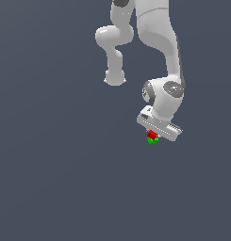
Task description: Stack the red cube on top of the green cube.
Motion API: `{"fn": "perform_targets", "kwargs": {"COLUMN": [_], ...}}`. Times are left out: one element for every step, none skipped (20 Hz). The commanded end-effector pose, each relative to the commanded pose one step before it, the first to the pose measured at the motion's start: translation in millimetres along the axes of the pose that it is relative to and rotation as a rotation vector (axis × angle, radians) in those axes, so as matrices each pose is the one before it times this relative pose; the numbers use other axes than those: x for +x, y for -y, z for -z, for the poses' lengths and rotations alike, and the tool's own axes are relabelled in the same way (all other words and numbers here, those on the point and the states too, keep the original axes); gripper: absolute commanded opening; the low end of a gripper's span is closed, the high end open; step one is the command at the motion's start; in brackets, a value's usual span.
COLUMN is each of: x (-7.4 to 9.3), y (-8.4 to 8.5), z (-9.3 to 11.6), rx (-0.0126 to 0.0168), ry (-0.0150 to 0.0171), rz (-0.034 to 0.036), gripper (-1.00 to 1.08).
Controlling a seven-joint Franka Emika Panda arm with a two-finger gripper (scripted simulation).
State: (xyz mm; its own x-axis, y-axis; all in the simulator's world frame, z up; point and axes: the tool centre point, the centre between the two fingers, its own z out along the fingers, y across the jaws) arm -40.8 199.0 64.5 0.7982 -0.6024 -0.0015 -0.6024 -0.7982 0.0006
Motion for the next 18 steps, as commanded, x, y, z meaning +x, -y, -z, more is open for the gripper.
{"fn": "perform_targets", "kwargs": {"x": [0.47,0.04,0.07,0.1,0.12,0.06,0.16,0.06,0.0,0.0,0.0,0.0,0.0,0.0,0.0,0.0,0.0,0.0], "y": [6.49,1.5,1.13,0.76,0.39,0.08,-0.32,-0.18,0.0,0.0,0.0,0.0,0.0,0.0,0.0,0.0,0.0,0.0], "z": [-3.3,-0.88,-0.63,-0.38,-0.13,0.12,0.34,0.17,0.0,0.0,0.0,0.0,0.0,0.0,0.0,0.0,0.0,0.0], "rx": [0.00097,0.0,0.0,0.0,0.0,-0.00037,0.0,0.0,0.0,0.0,0.0,0.0,0.0,0.0,0.0,0.0,0.0,0.0], "ry": [-0.00092,0.0,0.0,0.0,0.0,-0.00057,0.0,0.0,0.0,0.0,0.0,0.0,0.0,0.0,0.0,0.0,0.0,0.0], "rz": [-0.00069,0.0,0.0,0.0,0.0,0.00011,0.0,0.0,0.0,0.0,0.0,0.0,0.0,0.0,0.0,0.0,0.0,0.0], "gripper": [-1.0,-1.0,-1.0,-1.0,-1.0,-1.0,-1.0,-1.0,1.0,1.0,1.0,1.0,1.0,1.0,1.0,1.0,1.0,1.0]}}
